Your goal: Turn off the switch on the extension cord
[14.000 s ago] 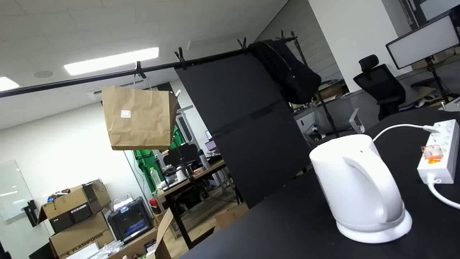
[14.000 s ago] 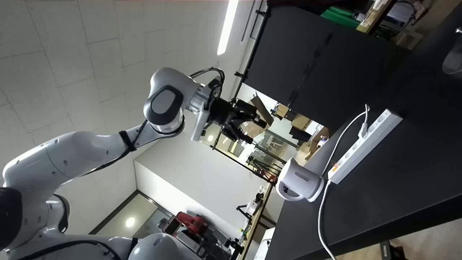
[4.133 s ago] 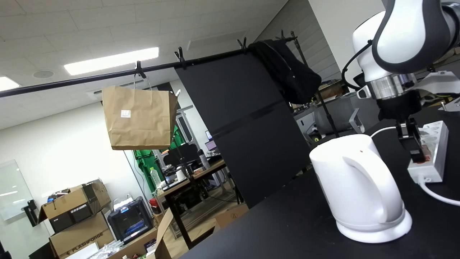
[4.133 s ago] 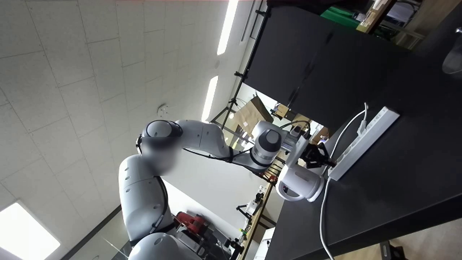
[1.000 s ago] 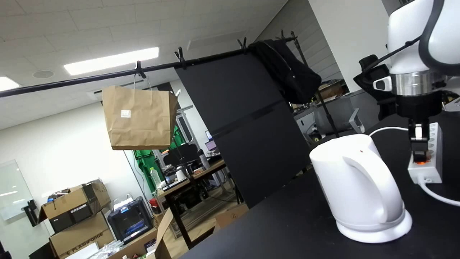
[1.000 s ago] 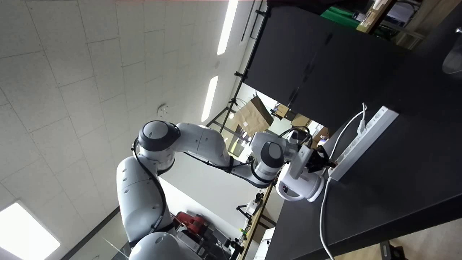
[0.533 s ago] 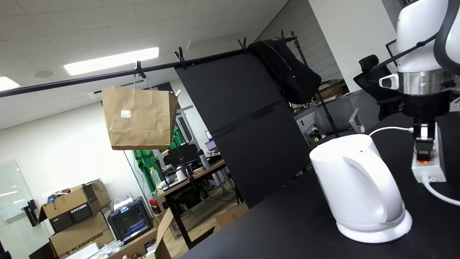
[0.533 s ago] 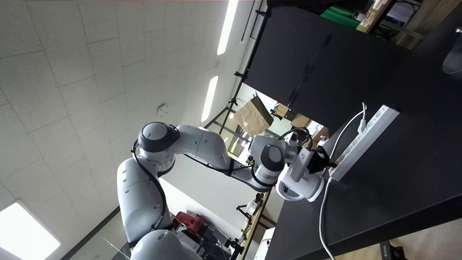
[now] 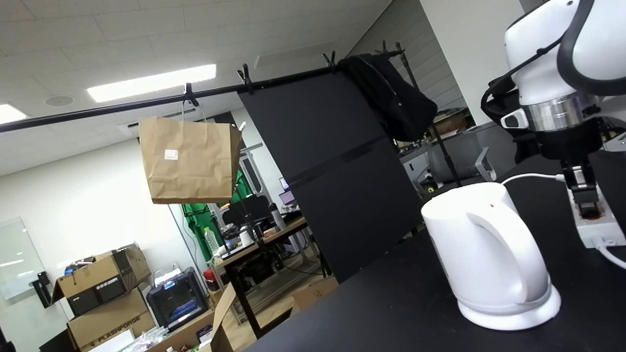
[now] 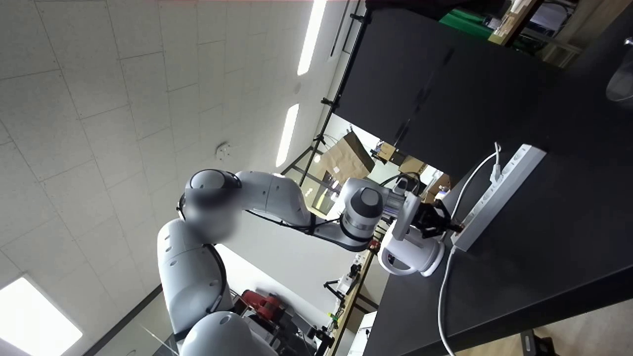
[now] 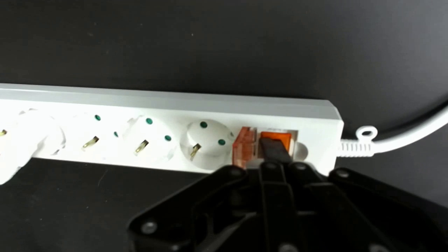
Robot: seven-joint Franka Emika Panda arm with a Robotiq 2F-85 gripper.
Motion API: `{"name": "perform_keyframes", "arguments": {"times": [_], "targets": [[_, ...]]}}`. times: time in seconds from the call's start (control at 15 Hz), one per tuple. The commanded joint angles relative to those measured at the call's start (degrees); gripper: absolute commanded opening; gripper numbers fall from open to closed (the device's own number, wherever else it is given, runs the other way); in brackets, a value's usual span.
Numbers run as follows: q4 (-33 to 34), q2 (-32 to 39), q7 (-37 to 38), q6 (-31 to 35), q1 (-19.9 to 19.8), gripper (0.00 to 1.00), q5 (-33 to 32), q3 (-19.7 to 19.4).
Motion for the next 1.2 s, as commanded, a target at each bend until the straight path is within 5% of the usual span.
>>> {"name": "perform_keyframes", "arguments": {"times": [0.0,0.53,1.13], "targets": [[3.60,1.63,2.46,-9.04,2.88,0.00,-4.58,-2.01],[9.40,3.89,3.66,-21.23,5.97,0.00,-12.54,-1.19],[9.56,-1.24,3.68,-25.60,5.91,0.00,-14.38,0.47]]}}
